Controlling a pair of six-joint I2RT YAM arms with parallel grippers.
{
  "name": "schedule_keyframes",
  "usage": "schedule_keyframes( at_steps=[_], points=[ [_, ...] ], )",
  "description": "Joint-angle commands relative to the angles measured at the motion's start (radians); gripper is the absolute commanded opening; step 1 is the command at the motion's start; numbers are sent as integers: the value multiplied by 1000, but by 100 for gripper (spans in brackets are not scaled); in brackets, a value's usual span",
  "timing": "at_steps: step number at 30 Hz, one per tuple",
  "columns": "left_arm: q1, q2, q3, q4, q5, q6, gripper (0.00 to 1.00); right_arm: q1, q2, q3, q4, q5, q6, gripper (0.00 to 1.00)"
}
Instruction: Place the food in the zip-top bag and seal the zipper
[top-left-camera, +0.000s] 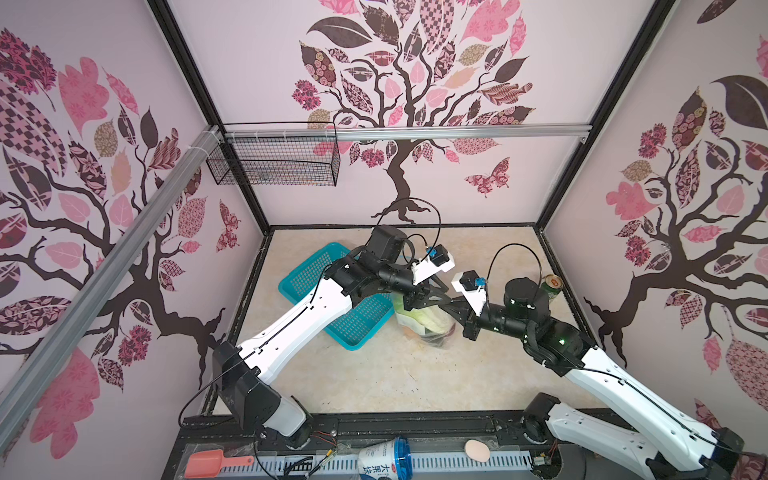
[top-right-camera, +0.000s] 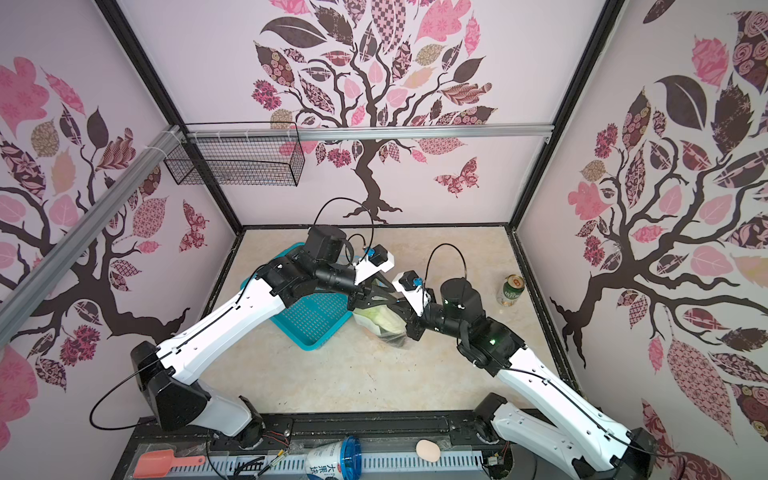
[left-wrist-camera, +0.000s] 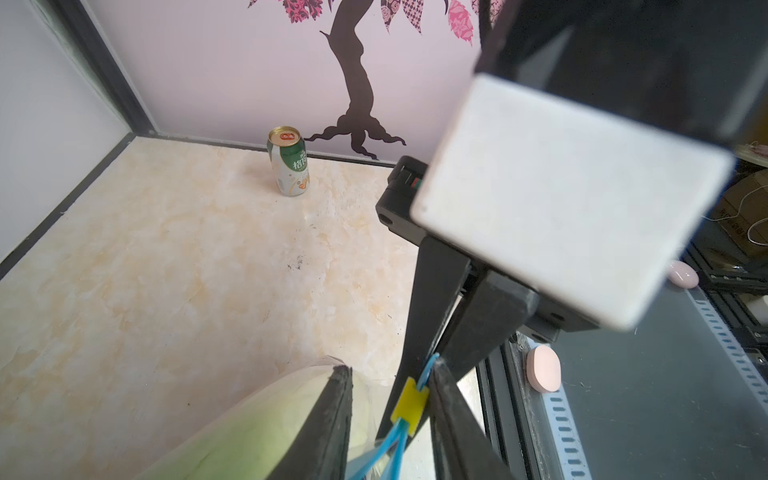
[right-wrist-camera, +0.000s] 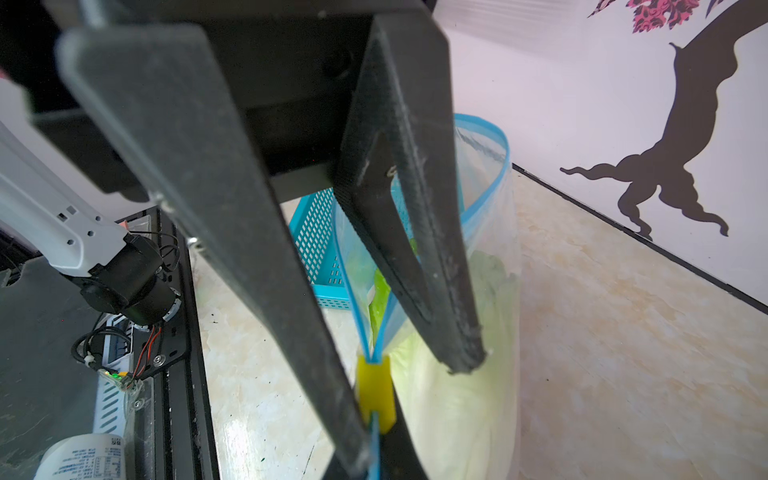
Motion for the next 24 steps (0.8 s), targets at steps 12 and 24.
schedule_keyframes(
  at_steps=[12, 24],
  points=[
    [-5, -33, 7, -50, -52, 28, 24, 1, -4, 26, 55, -14, -4, 0],
    [-6, -61, -3, -62, -124, 60, 3, 0, -13, 27, 40, 17, 14, 0]
  ],
)
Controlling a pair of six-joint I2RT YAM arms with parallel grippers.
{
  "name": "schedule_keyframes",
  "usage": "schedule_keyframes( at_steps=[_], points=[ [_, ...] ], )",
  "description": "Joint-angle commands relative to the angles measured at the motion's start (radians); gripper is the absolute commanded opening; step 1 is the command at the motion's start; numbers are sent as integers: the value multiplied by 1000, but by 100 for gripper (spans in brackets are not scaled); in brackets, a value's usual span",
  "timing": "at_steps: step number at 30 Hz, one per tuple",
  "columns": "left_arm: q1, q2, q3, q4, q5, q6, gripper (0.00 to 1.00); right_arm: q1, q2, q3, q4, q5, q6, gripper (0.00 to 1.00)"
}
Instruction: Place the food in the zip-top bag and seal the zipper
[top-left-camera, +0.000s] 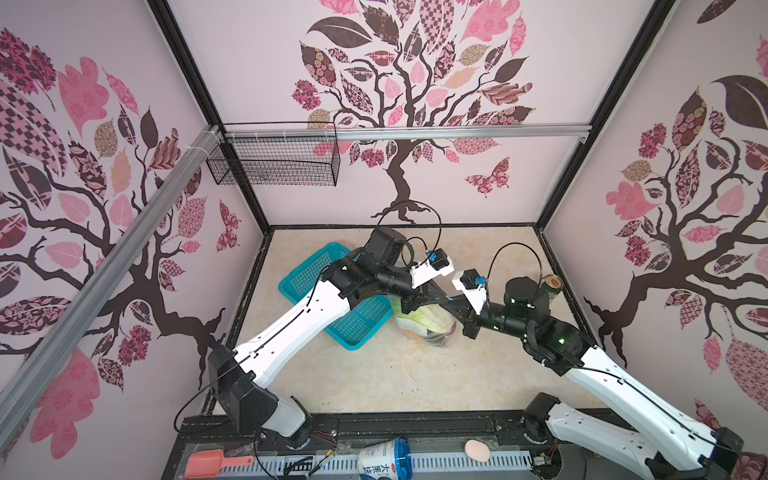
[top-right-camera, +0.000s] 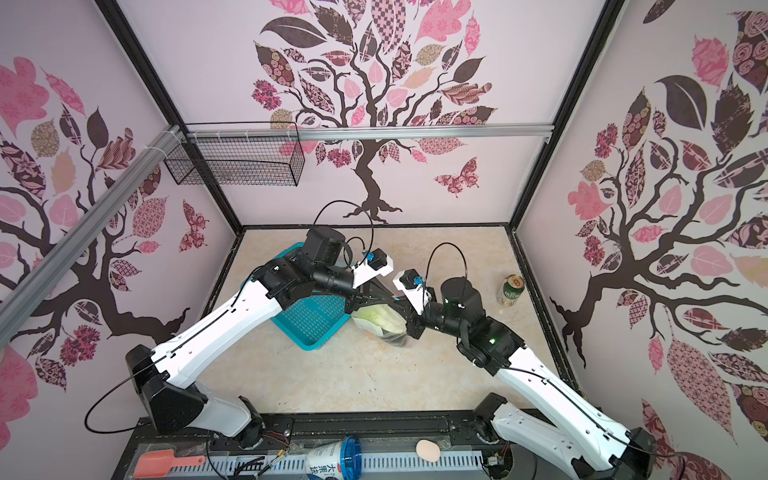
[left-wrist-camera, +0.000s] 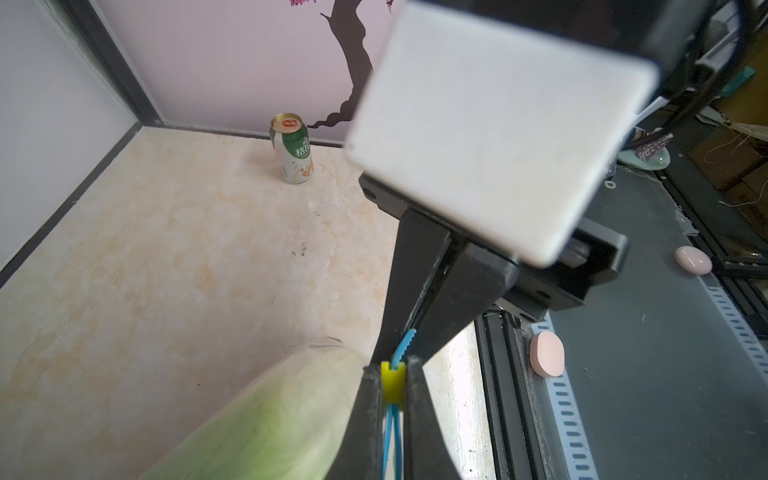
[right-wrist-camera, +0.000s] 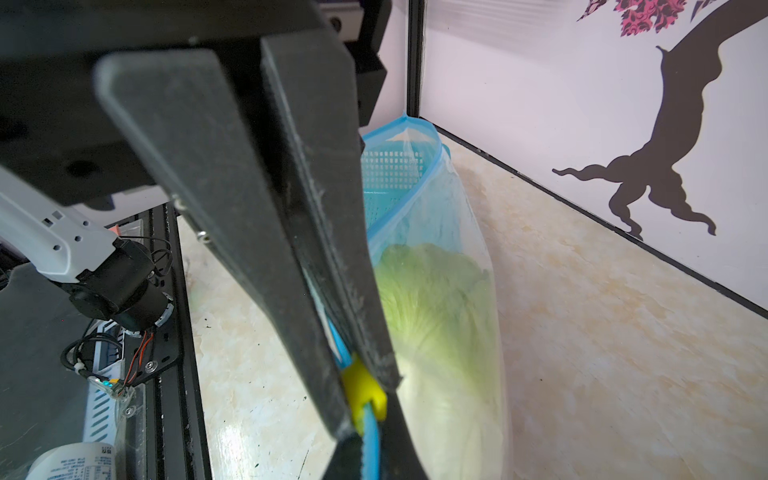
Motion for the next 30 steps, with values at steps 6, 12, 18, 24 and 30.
schedule_keyframes(
  at_steps=[6, 12, 18, 24, 30],
  points=[
    [6, -62, -37, -10, -168, 57, 0, 1, -39, 29, 3, 27, 28, 0],
    [5, -72, -61, -12, -215, 70, 0, 1, -50, 29, -13, 50, 28, 0],
    [10, -91, -98, -9, -277, 75, 0, 2, -62, 31, -14, 85, 32, 0],
    [52, -120, -140, 3, -351, 73, 0, 0, -81, 40, -17, 131, 36, 0],
    [85, -148, -167, 8, -428, 74, 0, 0, -82, 44, -13, 221, 49, 0]
  ],
)
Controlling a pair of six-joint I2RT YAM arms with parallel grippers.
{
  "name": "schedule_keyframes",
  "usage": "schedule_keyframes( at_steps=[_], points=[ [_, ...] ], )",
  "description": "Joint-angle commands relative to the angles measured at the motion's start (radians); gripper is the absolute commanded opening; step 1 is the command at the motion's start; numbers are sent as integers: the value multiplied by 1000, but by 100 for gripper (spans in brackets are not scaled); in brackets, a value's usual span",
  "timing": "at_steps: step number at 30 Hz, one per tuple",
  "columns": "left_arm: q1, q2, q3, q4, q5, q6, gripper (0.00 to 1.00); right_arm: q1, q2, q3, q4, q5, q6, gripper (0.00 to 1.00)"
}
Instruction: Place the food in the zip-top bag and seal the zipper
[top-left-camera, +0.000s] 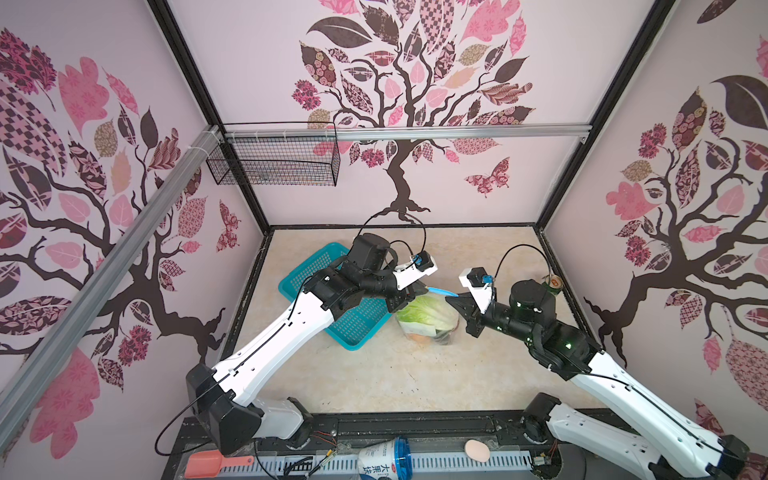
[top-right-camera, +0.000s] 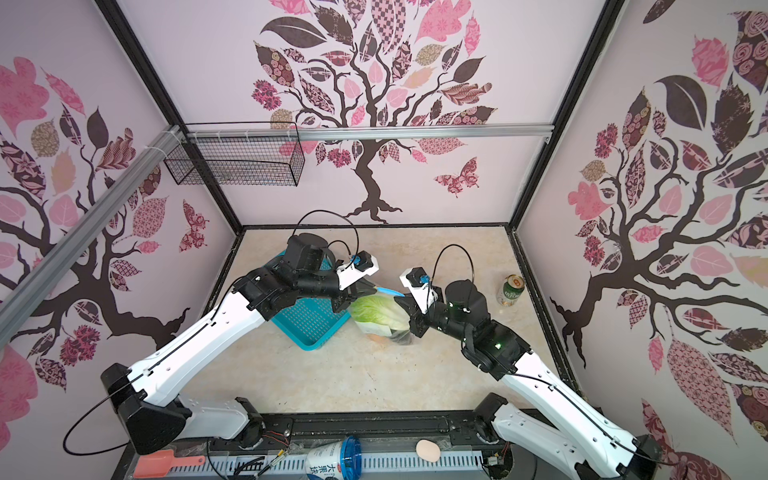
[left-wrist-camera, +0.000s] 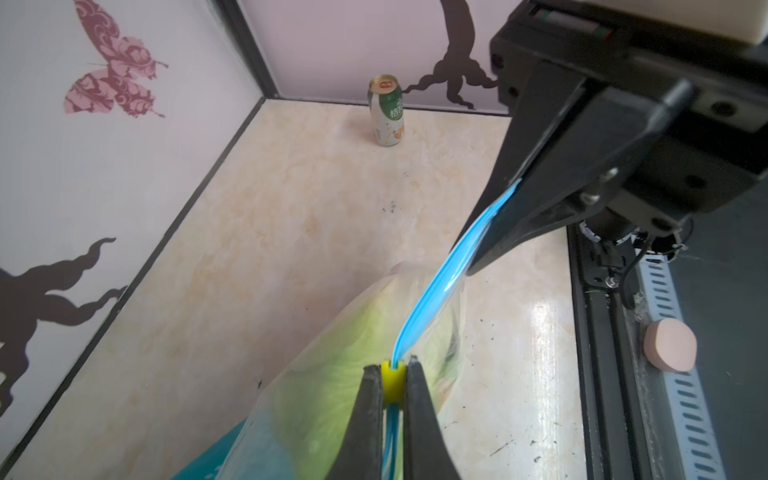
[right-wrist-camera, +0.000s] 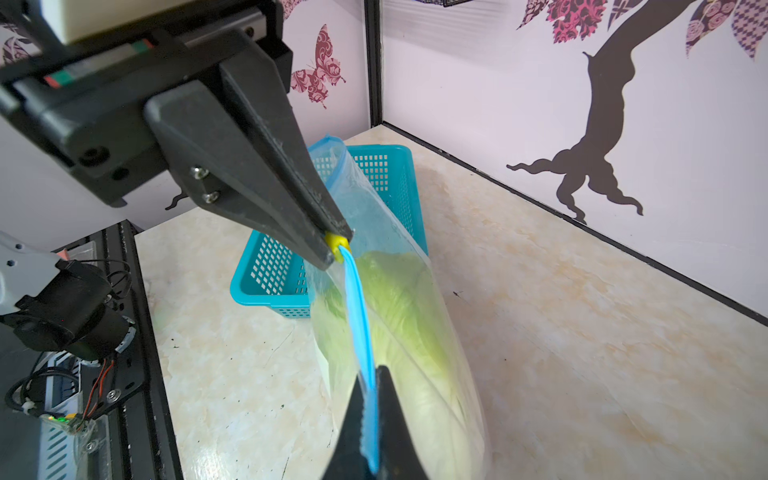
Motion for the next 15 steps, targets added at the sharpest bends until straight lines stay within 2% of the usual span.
schedule_keyframes(
  at_steps=[1, 11, 15],
  points=[
    [40, -21, -40, -28, -151, 13, 0, -2, -38, 43, 15, 88, 19, 0],
    [72, -29, -91, -11, -280, -29, 0, -3, -47, 39, 36, 257, 50, 0],
    [97, -45, -110, -5, -291, -53, 0, -3, -41, 35, 42, 306, 59, 0]
  ],
)
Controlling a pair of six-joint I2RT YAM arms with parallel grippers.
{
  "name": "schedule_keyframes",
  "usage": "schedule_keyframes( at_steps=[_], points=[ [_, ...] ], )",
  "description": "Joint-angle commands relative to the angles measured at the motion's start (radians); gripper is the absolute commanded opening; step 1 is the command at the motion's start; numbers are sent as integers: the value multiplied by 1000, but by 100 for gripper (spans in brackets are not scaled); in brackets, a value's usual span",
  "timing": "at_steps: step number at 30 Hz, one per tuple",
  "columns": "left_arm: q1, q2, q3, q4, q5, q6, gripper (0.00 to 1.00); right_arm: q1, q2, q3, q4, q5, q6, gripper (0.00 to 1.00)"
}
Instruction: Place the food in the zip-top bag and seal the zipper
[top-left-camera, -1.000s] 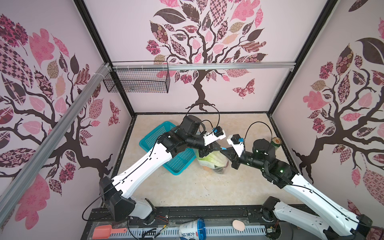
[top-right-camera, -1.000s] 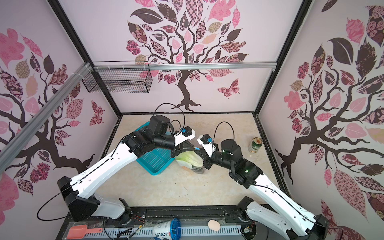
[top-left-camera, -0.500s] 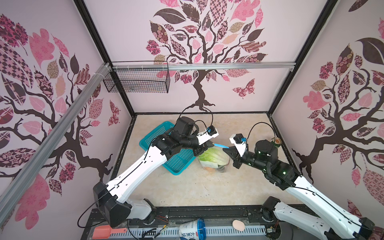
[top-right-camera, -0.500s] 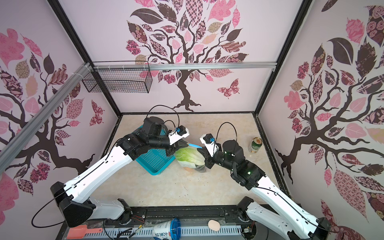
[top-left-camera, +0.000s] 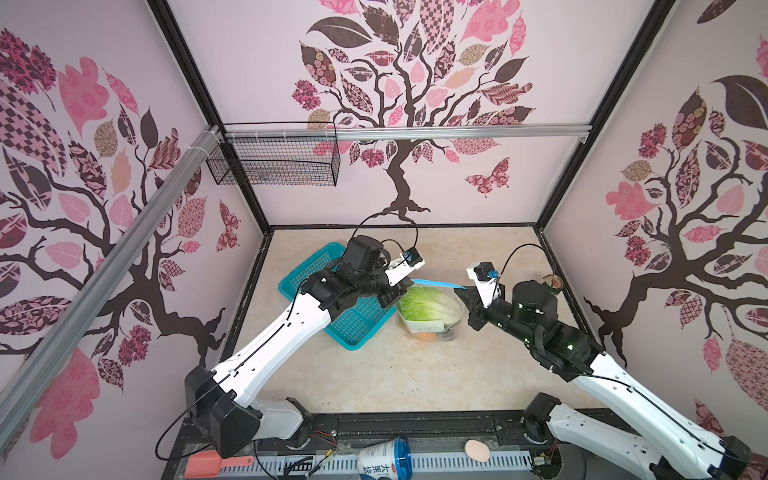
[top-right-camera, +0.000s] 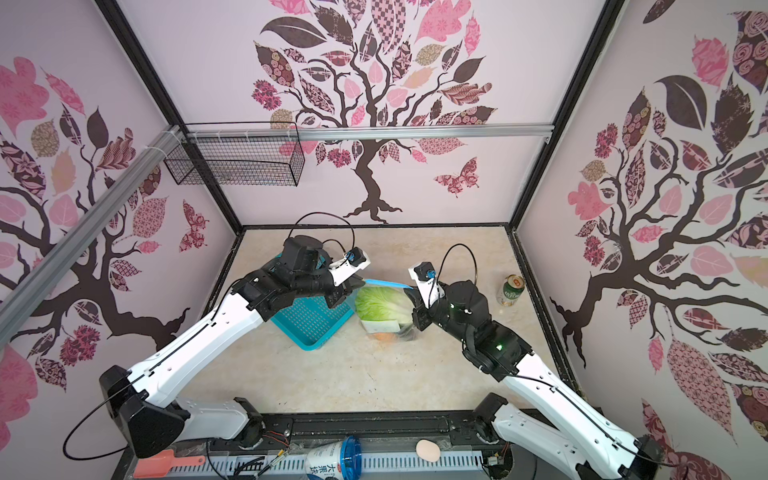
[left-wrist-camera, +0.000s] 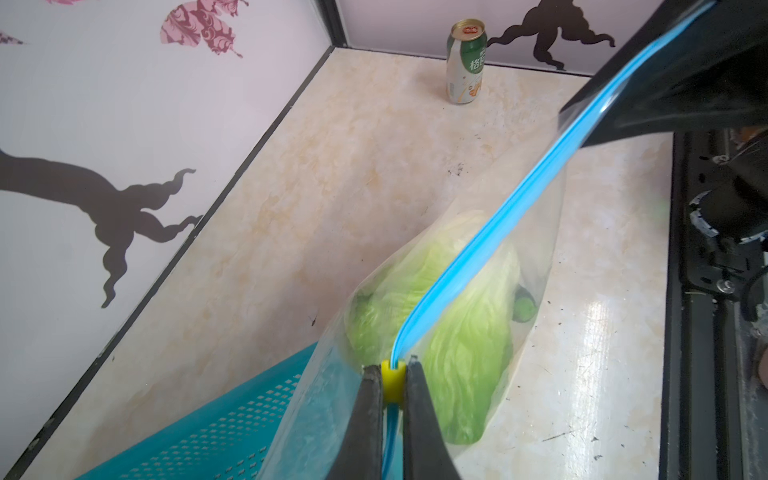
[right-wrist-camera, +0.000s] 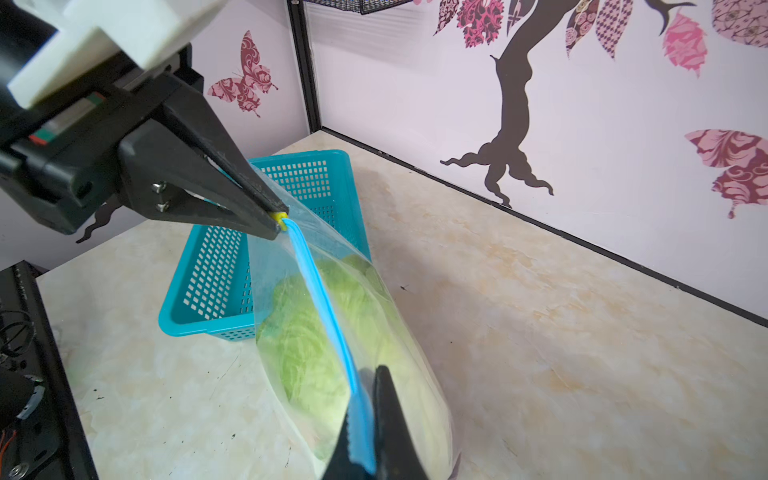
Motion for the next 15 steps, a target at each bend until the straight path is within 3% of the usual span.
schedule_keyframes(
  at_steps=[1, 15],
  points=[
    [57, -34, -46, -38, -130, -33, 0, -8, -28, 35, 40, 119, 26, 0],
    [142, -84, -99, -43, -172, -82, 0, -34, 17, 37, 73, 184, 49, 0]
  ],
)
